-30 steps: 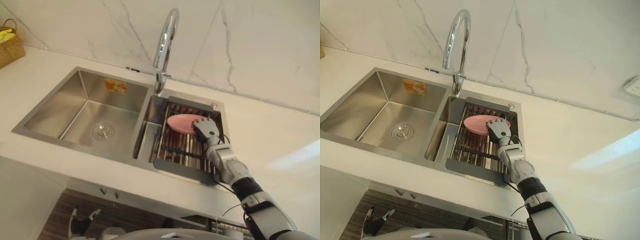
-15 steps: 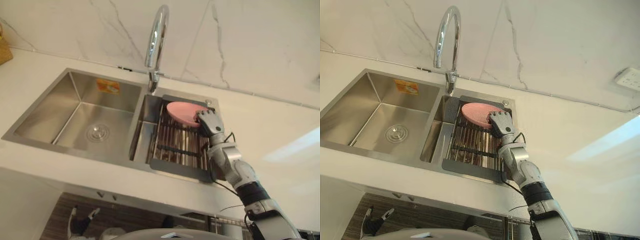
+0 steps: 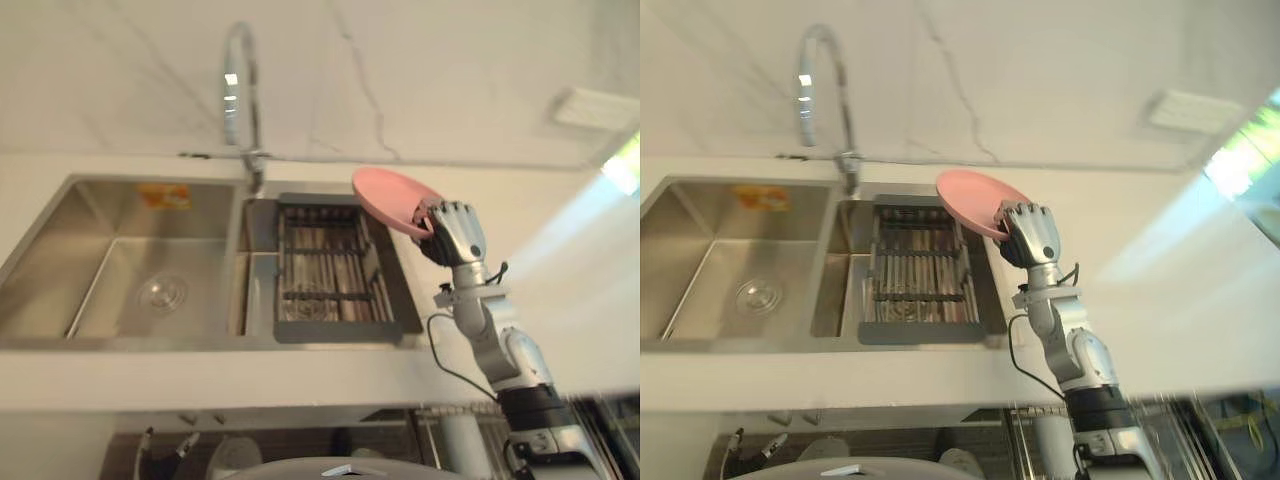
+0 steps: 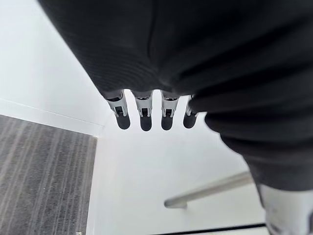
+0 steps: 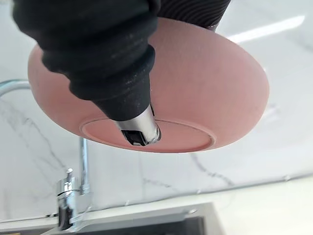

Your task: Walk over to the sink, pick up the cup, carry it to the dishwasher, place the cup inside the dishwasher, then close the dishwasher door

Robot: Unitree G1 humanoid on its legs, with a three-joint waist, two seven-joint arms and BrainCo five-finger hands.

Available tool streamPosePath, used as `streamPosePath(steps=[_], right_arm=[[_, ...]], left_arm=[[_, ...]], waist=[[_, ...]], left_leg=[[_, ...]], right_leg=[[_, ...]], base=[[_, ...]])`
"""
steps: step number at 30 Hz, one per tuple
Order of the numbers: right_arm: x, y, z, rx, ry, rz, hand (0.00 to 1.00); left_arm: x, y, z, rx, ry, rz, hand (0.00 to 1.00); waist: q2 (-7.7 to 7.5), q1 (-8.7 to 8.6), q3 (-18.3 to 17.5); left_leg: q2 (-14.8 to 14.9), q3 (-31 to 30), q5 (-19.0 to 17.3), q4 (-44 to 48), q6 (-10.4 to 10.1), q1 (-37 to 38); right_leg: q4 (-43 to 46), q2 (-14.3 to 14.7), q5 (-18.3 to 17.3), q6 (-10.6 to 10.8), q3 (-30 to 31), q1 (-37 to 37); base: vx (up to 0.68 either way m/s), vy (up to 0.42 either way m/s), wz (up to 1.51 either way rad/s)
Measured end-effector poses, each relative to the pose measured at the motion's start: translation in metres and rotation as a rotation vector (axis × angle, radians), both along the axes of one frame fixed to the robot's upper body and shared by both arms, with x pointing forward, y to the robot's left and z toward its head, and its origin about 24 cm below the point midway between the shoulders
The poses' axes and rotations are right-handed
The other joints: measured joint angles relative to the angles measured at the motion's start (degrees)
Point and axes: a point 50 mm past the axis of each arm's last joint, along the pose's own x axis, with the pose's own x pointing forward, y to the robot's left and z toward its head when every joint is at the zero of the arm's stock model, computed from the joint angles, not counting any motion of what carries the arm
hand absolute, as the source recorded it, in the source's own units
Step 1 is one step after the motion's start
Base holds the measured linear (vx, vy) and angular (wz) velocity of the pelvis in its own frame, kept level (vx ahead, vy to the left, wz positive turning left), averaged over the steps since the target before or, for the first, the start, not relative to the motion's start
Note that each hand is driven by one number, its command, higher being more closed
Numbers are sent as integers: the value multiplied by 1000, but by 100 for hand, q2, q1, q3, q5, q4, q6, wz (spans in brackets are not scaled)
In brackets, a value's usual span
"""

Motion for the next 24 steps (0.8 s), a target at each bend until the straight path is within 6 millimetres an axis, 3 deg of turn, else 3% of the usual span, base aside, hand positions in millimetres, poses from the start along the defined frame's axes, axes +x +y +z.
streamPosePath(steps=[2, 4, 5, 6, 8, 10, 12, 13, 14, 15, 16, 17, 18, 19, 20, 21, 22, 23, 24], right_arm=[[2, -6, 10, -1, -34, -23, 100], [2, -15, 12, 43, -55, -70, 100], [2, -12, 10, 49, -51, -61, 100], [1, -8, 11, 61, -59, -45, 100], [-1, 1, 17, 54, -85, 1, 100], [2, 10, 23, 48, -105, 42, 100], [9, 15, 30, 45, -128, 66, 100], [11, 16, 30, 45, -128, 67, 100], [17, 20, 31, 40, -121, 76, 100], [20, 22, 30, 36, -113, 79, 100], [21, 22, 28, 32, -102, 79, 100], [23, 25, 24, 31, -79, 77, 100], [23, 27, 23, 28, -75, 82, 100], [23, 24, 25, 26, -73, 70, 100], [24, 24, 24, 29, -63, 64, 100], [24, 25, 23, 30, -50, 63, 100], [25, 28, 20, 33, -23, 74, 100], [25, 28, 19, 32, -11, 73, 100], [24, 25, 18, 27, 0, 66, 100]], left_arm=[[4, -4, 0, -12, -10, -14, 0], [10, 2, -1, -4, -9, -18, 0], [8, 5, -1, 1, 2, -16, 0], [3, 5, -3, -6, 30, 2, 0], [-3, 3, -6, -25, 59, 41, 0], [-11, 6, -8, -32, 85, 79, 0], [-18, 7, -9, -37, 102, 115, 0], [-19, 7, -9, -38, 104, 120, 0], [-21, 8, -9, -38, 112, 126, 0], [-19, 10, -9, -38, 108, 143, 0], [-17, 8, -10, -47, 106, 159, 0], [-15, 4, -11, -69, 104, 196, 0], [-22, 6, -12, -69, 116, 233, 0], [-23, 15, -11, -51, 120, 238, 0], [-24, 20, -9, -36, 122, 237, 0], [-26, 26, -8, -21, 123, 243, 0], [-30, 46, -2, 30, 133, 250, 0], [-31, 50, -1, 41, 136, 246, 0], [-32, 51, -1, 43, 136, 252, 0]], waist=[[107, -95, -58], [-38, -154, 83], [-155, -143, 164], [-114, -128, 226], [-84, -122, 233], [-145, -106, 182], [-214, 19, 87], [-218, 62, 83], [-270, 157, 51], [-286, 173, 44], [-229, 180, 32], [-92, 268, -22], [-79, 322, -38], [-170, 223, -38], [-242, 231, -43], [-326, 257, -56], [-577, 301, -79], [-602, 294, -65], [-567, 312, -60]], left_leg=[[-86, -127, -363, -403, 56, 69], [-262, 198, -454, -625, 217, 81], [-269, 577, -455, -607, 321, 103], [-121, 937, -371, -774, 435, 233], [27, 1389, -192, -1098, 445, 373], [84, 1850, -5, -1415, 456, 519], [233, 2449, 99, -1520, 447, 575], [278, 2580, 100, -1489, 445, 570], [385, 2908, 100, -1344, 445, 549], [449, 3094, 124, -1213, 407, 488], [466, 3133, 195, -1271, 387, 488], [625, 3267, 482, -1667, 376, 584], [661, 3348, 669, -1923, 343, 663], [575, 3510, 832, -2290, 226, 827], [550, 3584, 842, -2373, 202, 886], [538, 3668, 864, -2403, 161, 909], [560, 3803, 967, -2400, -18, 910], [624, 3814, 1024, -2412, -109, 904], [726, 3828, 1098, -2452, -227, 903]], right_leg=[[147, 85, 194, 68, 431, -470], [272, 44, 468, 80, 753, -872], [195, -10, 309, -207, 677, -941], [272, -64, -244, -607, 174, -948], [1081, -204, -405, -632, -646, -1151], [1865, -437, -793, -704, -1368, -1052], [2523, -808, -1348, -777, -2126, -644], [2607, -902, -1444, -845, -2279, -555], [2729, -1190, -1539, -1098, -2619, -423], [2621, -1193, -1397, -1213, -2793, -475], [2414, -1020, -1260, -1443, -2792, -465], [1773, -592, -708, -1631, -2535, -468], [1578, -482, -647, -1663, -2469, -447], [2424, -1000, -1201, -1345, -2821, -473], [2502, -1184, -1280, -1177, -2864, -418], [2474, -1357, -1288, -1058, -2897, -365], [1982, -1620, -884, -691, -2995, -145], [1809, -1493, -894, -457, -2974, -91], [1489, -1277, -886, -396, -3026, 17]], base=[[-174, 185, -133], [-180, 146, -108], [-286, 132, -148], [-321, 151, -147], [-164, 100, -131], [-100, 58, -123], [-54, 7, -123], [-51, -25, -132], [-81, -76, -124], [-65, -84, -122], [-113, -132, -125], [-105, -137, -113], [-133, -226, -126], [-81, -205, -78], [-69, -214, -61], [-65, -304, -60], [-72, -345, -51], [-83, -439, -46], [-69, -359, -26]])
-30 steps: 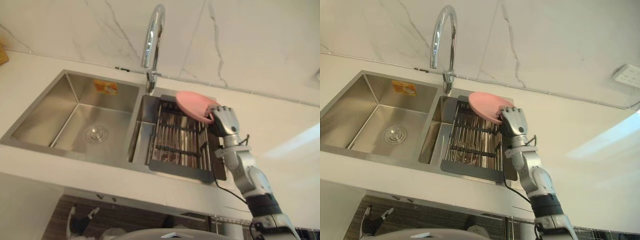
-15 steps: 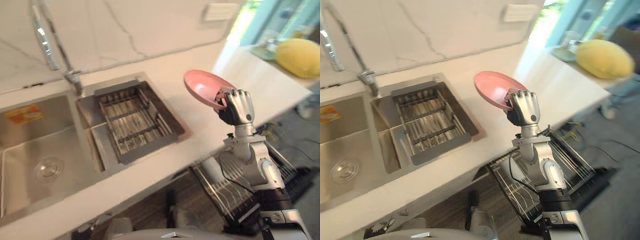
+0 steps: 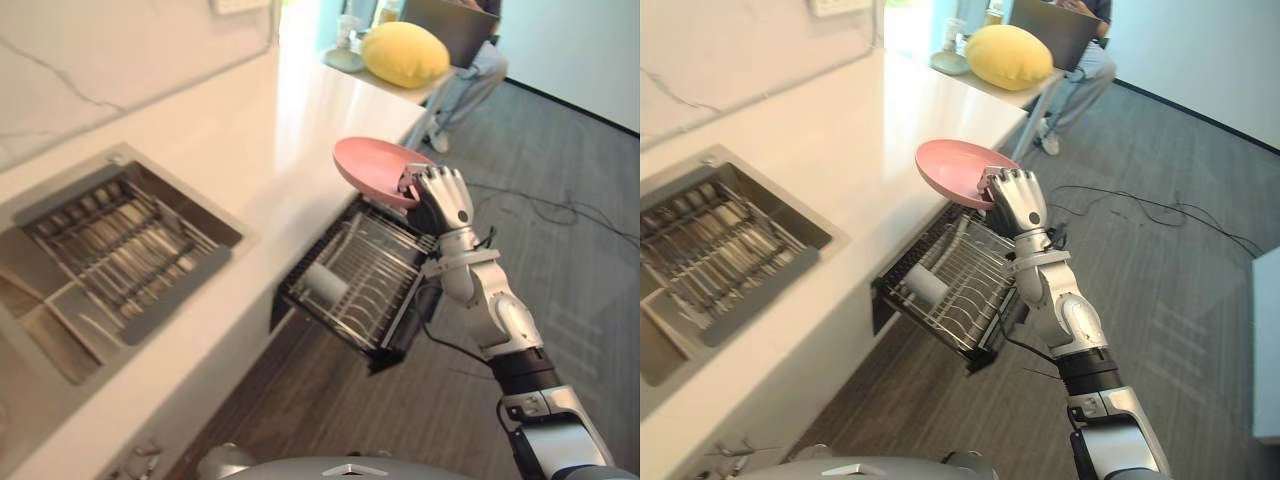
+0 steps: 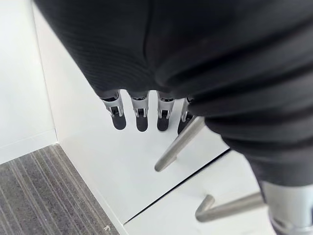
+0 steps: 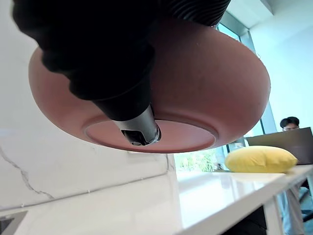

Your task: Walk over to the sink, pick up the cup, carry it to the dishwasher, place the cup inside the dishwasher, then close the dishwasher door

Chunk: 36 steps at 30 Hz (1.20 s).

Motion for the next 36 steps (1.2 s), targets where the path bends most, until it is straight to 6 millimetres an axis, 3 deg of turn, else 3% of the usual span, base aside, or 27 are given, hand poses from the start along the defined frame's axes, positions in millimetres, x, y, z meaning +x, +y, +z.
streamPosePath(steps=[1, 3, 6, 9, 12, 15, 18, 21, 24, 27, 30, 36], right_arm=[[-2, -5, -5, 12, 18, -19, 100], [-10, -22, -18, 27, 62, -82, 100], [-24, -45, -37, 42, 129, -181, 100], [-29, -61, -46, 53, 160, -254, 100], [-26, -73, -58, 59, 213, -306, 100], [-19, -79, -65, 50, 250, -350, 100], [-7, -84, -62, 61, 258, -384, 100], [5, -92, -55, 63, 262, -431, 100], [31, -96, -38, 47, 255, -470, 100], [50, -94, -6, 22, 196, -471, 100], [62, -97, 30, 17, 124, -483, 100], [76, -100, 76, -70, 85, -515, 100]], left_arm=[[-1, -3, -1, -7, 0, 18, 0], [-3, -5, -1, -1, -7, 65, 0], [-5, -9, -3, -11, -9, 70, 0], [2, -16, -2, -33, -41, -5, 0], [21, -37, -3, -95, -106, -112, 0], [26, -43, -4, -131, -117, -147, 0], [29, -45, -5, -159, -117, -164, 0], [44, -47, -4, -183, -150, -194, 0], [70, -51, -1, -205, -219, -216, 0], [91, -52, 7, -217, -308, -222, 0], [109, -56, 13, -254, -388, -213, 0], [128, -62, 20, -298, -457, -235, 0]], waist=[[47, 6, -7], [71, 5, -17], [86, -72, -12], [104, -178, 3], [117, -170, 21], [185, -165, 118], [304, -151, 255], [399, -187, 480], [488, -180, 928], [596, -148, 1282], [801, -103, 1603], [1049, -11, 1937]], left_leg=[[108, 16, 85, -50, -131, -10], [144, 11, 257, -215, -244, -10], [109, -98, 500, -500, -290, -28], [-16, -333, 704, -820, -239, -42], [-133, -607, 884, -999, -153, -165], [-221, -783, 992, -1090, -82, -315], [-317, -816, 1142, -1178, 6, -508], [-420, -986, 1245, -1170, 125, -857], [-545, -1090, 1324, -1148, 240, -1163], [-616, -1132, 1327, -1005, 342, -1537], [-711, -1247, 1329, -881, 431, -1825], [-858, -1391, 1301, -674, 567, -2374]], right_leg=[[-408, 273, 82, 133, 3, 158], [-811, 487, 133, 287, -38, 265], [-1047, 596, 149, 324, -187, 289], [-1129, 567, 163, 338, -391, 341], [-1189, 514, 234, 339, -594, 328], [-1205, 455, 300, 318, -692, 250], [-1117, 371, 412, 253, -718, 43], [-951, 214, 443, 233, -846, -242], [-788, 29, 481, 204, -911, -509], [-771, -80, 599, 167, -959, -803], [-773, -174, 707, 152, -989, -987], [-781, -346, 882, 135, -997, -1408]], base=[[-73, -328, -25], [-102, -208, -10], [-184, -120, 9], [-185, -12, 33], [-134, 42, 42], [-65, 61, 27], [-34, 71, 13], [-46, 82, 28], [-66, 89, 21], [-73, 79, 12], [-62, 90, 16], [-37, 92, 10]])
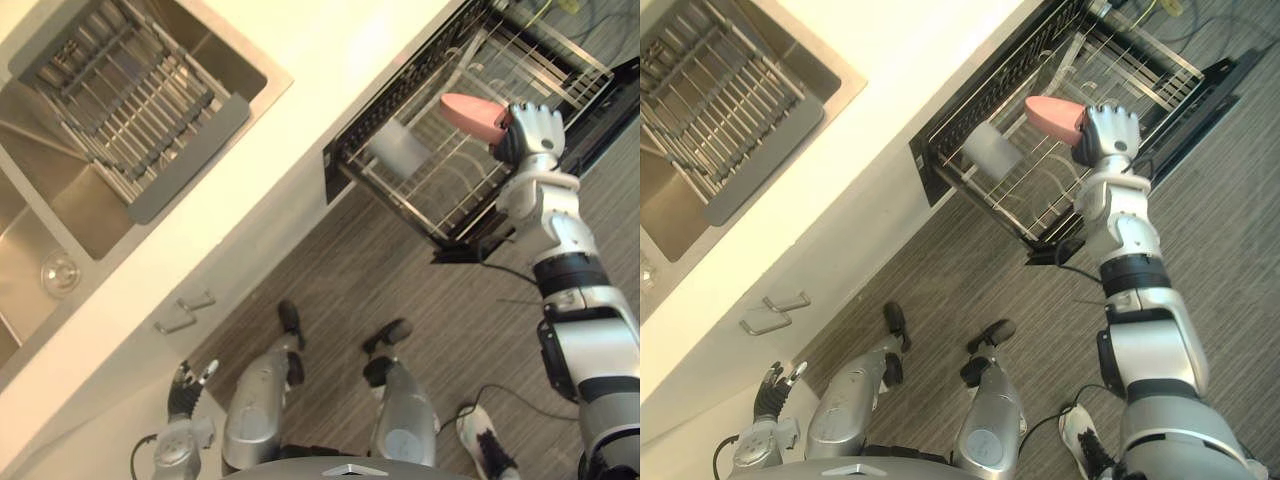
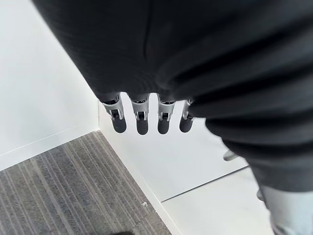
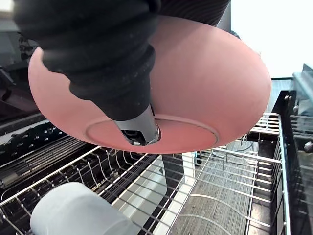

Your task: Walk over to the sink, pick up the cup, carry it to the dishwasher, place the cup inside the dishwasher, then close the dishwasher door

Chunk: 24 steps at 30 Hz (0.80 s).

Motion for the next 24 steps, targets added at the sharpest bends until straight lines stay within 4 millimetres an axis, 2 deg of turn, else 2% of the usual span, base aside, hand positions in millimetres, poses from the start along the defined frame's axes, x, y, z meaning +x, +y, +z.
streamPosePath(steps=[1, 3, 7, 9, 10, 13, 16, 19, 24], right_arm=[[1, 0, 2, 0, 5, -3, 100], [2, -8, 13, -20, 17, -36, 100], [1, -26, 42, 10, -19, -120, 100], [-1, -36, 45, 35, -14, -174, 100], [-2, -39, 47, 40, -19, -193, 0], [-7, -49, 55, 39, -36, -246, 0], [-11, -57, 56, 110, -49, -256, 0], [-9, -54, 56, 139, -45, -207, 0], [-5, -35, 66, 147, -81, -36, 0]], left_arm=[[0, -1, 0, -2, -1, -6, 0], [4, -8, 0, -11, -7, -46, 0], [11, -21, 0, -68, -21, -81, 0], [10, -25, -1, -79, -16, -93, 0], [9, -29, -2, -80, -9, -111, 0], [10, -31, 0, -59, -29, -151, 0], [10, -33, 0, -46, -38, -169, 0], [10, -34, 1, -36, -44, -198, 0], [14, -35, 5, -42, -70, -197, 0]], waist=[[13, 10, 6], [142, 101, 99], [462, 173, 243], [507, 294, 252], [519, 279, 244], [542, 271, 228], [593, 264, 194], [610, 239, 183], [611, 163, 181]], left_leg=[[-16, -7, 5, 4, 8, -54], [-70, -14, 14, 15, 59, -175], [-171, -42, 67, 76, 151, -541], [-247, -324, 68, 103, 152, -647], [-275, -364, 68, 104, 152, -693], [-325, -437, 66, 103, 150, -727], [-371, -481, 57, 100, 154, -733], [-389, -492, 64, 100, 162, -723], [-398, -559, 55, 86, 158, -417]], right_leg=[[0, -16, 15, -4, 4, -59], [2, -79, 63, -4, 15, -178], [6, -187, 176, -28, 37, -527], [-2, -224, 246, -51, 195, -720], [-1, -247, 264, -52, 228, -792], [2, -290, 284, -50, 277, -850], [-3, -326, 288, -56, 287, -853], [-8, -340, 305, -76, 289, -843], [-175, -287, 385, -25, 239, -462]], base=[[-16, 78, 9], [-16, 74, 5], [-10, 58, 4], [17, 25, -20], [14, 11, -14], [3, 7, -1], [0, 0, 0], [0, 0, 0], [13, -5, 1]])
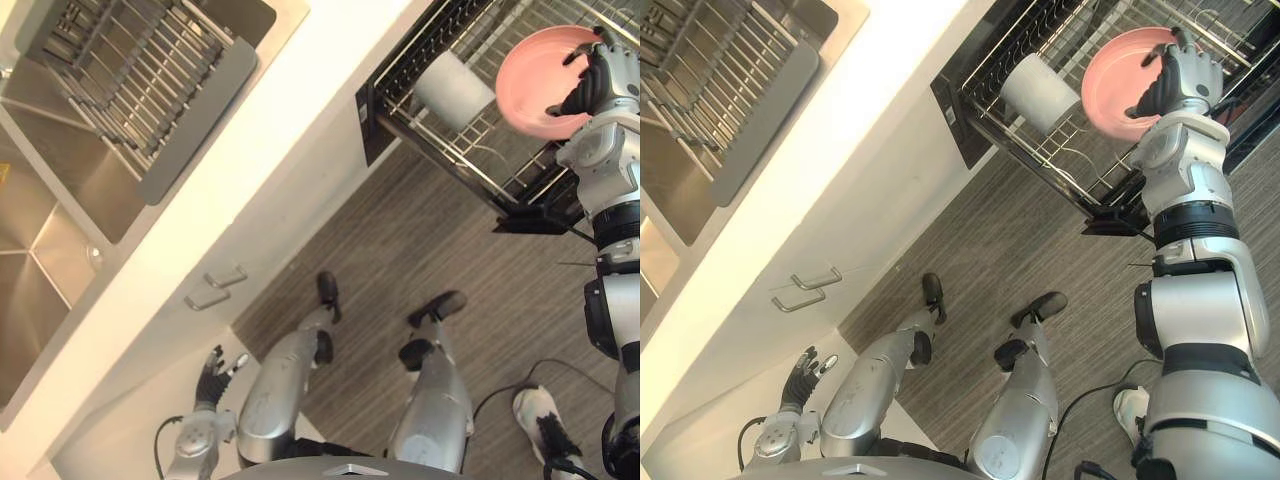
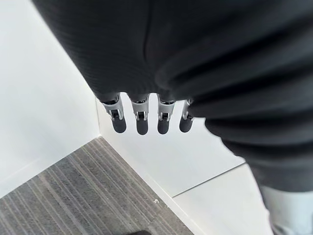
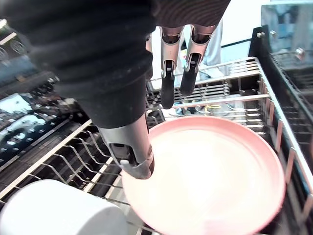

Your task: Walk over to the sink, pick up the cup, carry it to the dishwasher, place the cup inside the dishwasher, then close the dishwasher door

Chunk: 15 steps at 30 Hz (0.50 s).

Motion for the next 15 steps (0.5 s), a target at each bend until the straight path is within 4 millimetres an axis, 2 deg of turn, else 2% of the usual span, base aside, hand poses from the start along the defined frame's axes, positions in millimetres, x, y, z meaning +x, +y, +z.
streamPosePath(steps=[2, 5, 9, 11, 13, 15], right_arm=[[0, 7, 8, 8, -44, 51, 0], [-3, 5, 16, 82, -120, 67, 0], [-14, -15, 21, 305, -276, 55, 0], [-25, -39, 3, 480, -351, 10, 0], [-34, -61, -30, 610, -335, -63, 0], [-59, -96, -82, 837, -324, -206, 0]], left_arm=[[1, 1, 1, -7, -4, 7, 0], [3, 0, 3, -18, -10, 7, 0], [-2, 1, -1, -32, 10, 46, 0], [-13, 6, -7, -26, 51, 84, 0], [-30, 15, -14, -4, 111, 138, 0], [-57, 26, -24, 27, 203, 206, 0]], waist=[[-2, -73, 1], [-8, -111, 5], [-46, -209, 21], [-159, -265, -27], [-377, -403, -157], [-707, -500, -469]], left_leg=[[2, -50, -21, -1, -1, 157], [25, -57, -48, 6, -19, 425], [96, -56, -146, -3, -100, 858], [149, -33, -192, -18, -148, 1125], [215, -44, -229, 2, -187, 1267], [299, -1, -291, -8, -264, 1403]], right_leg=[[-41, 14, 1, 5, -73, 211], [-144, 64, 3, 3, -144, 555], [-230, 154, -66, 25, -266, 1034], [-255, 218, -143, 81, -276, 1289], [-253, 285, -152, 112, -327, 1460], [-227, 358, -201, 121, -339, 1556]], base=[[39, -3, 6], [35, -5, 3], [37, -15, -5], [77, -13, -9], [98, -15, -3], [128, -10, -14]])
